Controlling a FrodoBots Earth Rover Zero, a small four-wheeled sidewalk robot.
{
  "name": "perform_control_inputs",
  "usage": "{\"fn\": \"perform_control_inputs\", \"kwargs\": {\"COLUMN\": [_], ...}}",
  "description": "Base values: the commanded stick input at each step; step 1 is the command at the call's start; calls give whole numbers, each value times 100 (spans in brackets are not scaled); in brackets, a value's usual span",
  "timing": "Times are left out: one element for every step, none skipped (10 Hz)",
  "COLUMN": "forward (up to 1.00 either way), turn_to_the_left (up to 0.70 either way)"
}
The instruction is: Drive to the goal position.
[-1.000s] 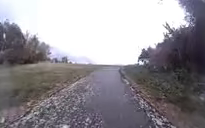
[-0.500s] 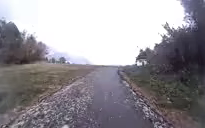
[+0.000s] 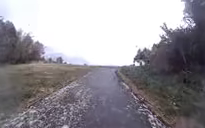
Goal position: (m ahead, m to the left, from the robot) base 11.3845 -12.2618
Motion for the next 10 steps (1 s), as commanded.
{"fn": "perform_control_inputs", "kwargs": {"forward": [60, 60, 60, 60, 60, 60, 60, 60, 60, 60], "turn_to_the_left": [-15, -15, -15, -15, 0, 0, 0, 0, 0, 0]}}
